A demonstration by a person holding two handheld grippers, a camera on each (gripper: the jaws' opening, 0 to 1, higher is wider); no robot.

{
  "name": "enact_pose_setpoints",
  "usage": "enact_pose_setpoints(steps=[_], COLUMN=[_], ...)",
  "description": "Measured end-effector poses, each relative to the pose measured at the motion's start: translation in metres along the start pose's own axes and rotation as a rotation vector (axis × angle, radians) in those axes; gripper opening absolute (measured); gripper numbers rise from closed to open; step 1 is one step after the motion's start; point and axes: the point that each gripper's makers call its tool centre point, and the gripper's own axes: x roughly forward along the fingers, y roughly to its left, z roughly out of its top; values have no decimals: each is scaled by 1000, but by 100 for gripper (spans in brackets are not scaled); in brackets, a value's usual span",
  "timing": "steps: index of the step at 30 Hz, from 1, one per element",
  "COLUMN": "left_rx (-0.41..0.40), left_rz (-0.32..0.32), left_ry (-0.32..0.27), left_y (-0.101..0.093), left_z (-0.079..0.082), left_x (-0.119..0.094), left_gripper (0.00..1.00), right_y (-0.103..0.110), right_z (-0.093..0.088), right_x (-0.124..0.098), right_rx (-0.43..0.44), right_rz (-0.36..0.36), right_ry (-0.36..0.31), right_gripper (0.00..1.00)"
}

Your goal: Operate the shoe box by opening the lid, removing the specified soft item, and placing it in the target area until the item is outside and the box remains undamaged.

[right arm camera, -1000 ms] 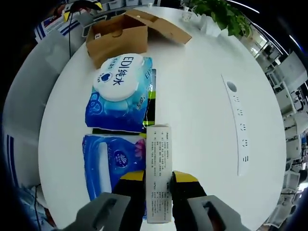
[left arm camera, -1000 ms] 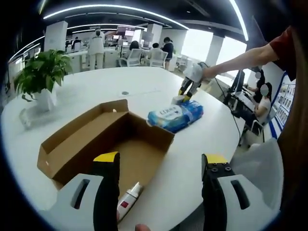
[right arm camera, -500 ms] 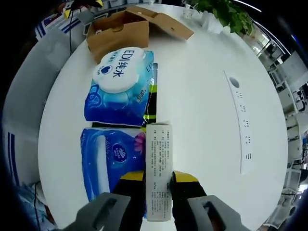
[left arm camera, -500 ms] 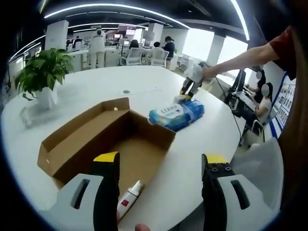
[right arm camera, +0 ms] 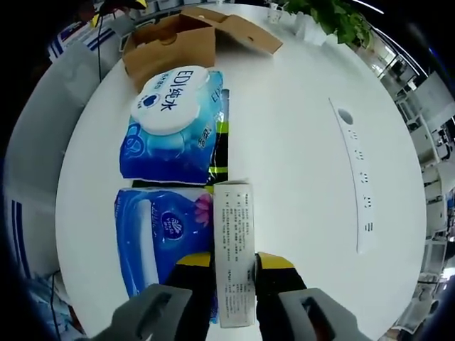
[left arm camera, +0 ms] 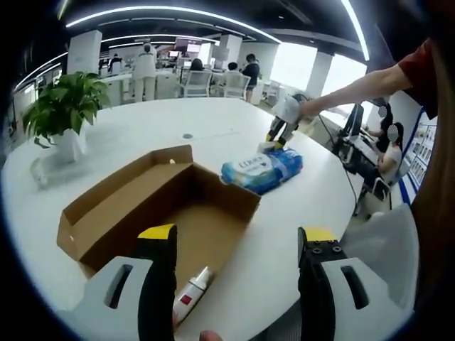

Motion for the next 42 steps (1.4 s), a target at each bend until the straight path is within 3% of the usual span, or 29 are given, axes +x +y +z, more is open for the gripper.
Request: enact_pose_setpoints(steps=[8,15,27,30,36,38,42], left_rx=[1,7,15,12,10,10,6], left_rz=[2,-5,-21,-22,-22,-21,-20], left_ry=[0,-14,-39,-51,-65,-68,-77], left_y=[2,2,-2,-1,1,2,4], left_z=[-1,2,3,4,4,4,3], left_x=[-2,-3,-10,-15,-20,-22,-26], left_gripper=[69,69,69,69,69,69,68], right_y=[0,-6,-13,-12,-14,-13,-9], right_z=[1,4,21,35,53,63,73], right_x=[-6,-23,-59,-67,-79,-85,-89], right_rx=[4,50,208,308,404,465,495], right_rz=[-12,-47,-107,-111,-130,-123,-124], right_ry=[2,-26,-141,-236,-339,-403,-446], right_gripper=[21,21,25,27,31,33,36])
